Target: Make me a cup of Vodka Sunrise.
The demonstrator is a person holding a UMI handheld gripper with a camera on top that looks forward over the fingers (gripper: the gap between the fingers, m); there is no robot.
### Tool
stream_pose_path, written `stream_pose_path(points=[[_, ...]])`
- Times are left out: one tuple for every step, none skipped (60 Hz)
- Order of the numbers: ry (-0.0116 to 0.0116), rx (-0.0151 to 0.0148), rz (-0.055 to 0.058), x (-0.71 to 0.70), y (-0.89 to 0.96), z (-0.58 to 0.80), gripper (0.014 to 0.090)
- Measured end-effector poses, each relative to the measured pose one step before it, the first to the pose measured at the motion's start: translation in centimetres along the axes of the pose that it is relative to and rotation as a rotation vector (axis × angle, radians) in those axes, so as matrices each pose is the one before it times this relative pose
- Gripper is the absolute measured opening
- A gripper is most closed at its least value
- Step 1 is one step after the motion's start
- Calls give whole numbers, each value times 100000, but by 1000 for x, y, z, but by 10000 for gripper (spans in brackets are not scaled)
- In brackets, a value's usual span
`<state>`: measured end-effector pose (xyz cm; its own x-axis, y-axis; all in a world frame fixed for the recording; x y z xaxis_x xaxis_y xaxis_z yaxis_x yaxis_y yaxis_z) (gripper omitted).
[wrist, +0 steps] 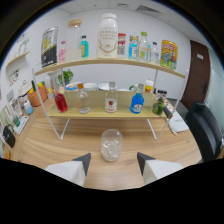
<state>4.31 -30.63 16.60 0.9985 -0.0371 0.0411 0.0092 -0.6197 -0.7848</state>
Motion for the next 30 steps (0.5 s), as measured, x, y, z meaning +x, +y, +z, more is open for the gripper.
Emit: stream_pose_path(points=[[17, 188, 482, -7, -45, 12, 860], [17, 182, 505, 2, -55, -6, 860], [80, 80, 452, 21, -35, -27, 859], [177, 58, 376, 60, -37, -32, 861], [255, 66, 288, 89, -21, -29, 862], [291, 23, 213, 98, 1, -32, 862], [278, 26, 156, 88, 20, -31, 862], [252, 18, 130, 77, 38, -54, 861], [250, 157, 185, 151, 96, 25, 861], [222, -60, 111, 99, 39, -95, 862], [256, -90, 132, 85, 38, -75, 862], [300, -143, 128, -6, 62, -94, 861], [196, -141, 93, 2, 133, -74, 861], [261, -203, 103, 17, 137, -99, 862], [337, -145, 98, 13, 133, -87, 860], [360, -123, 68, -12, 170, -98, 860], [354, -141, 80, -12, 197, -102, 860], [292, -165, 40, -10, 217, -96, 860], [221, -230, 22, -16, 218, -81, 860], [162, -229, 80, -51, 265, -106, 861], [163, -219, 86, -55, 280, -119, 859], [134, -274, 136, -141, 287, -107, 858], [52, -302, 212, -184, 280, -119, 859], [-70, -261, 252, -228, 269, -99, 861], [-147, -221, 251, -237, 246, -133, 859], [-233, -122, 241, -306, 252, -126, 857], [-211, -125, 210, -268, 266, -117, 855], [-289, -161, 214, -317, 249, -60, 856], [-320, -64, 275, -355, 229, -62, 852], [-415, 95, 252, -452, 185, -80, 851]])
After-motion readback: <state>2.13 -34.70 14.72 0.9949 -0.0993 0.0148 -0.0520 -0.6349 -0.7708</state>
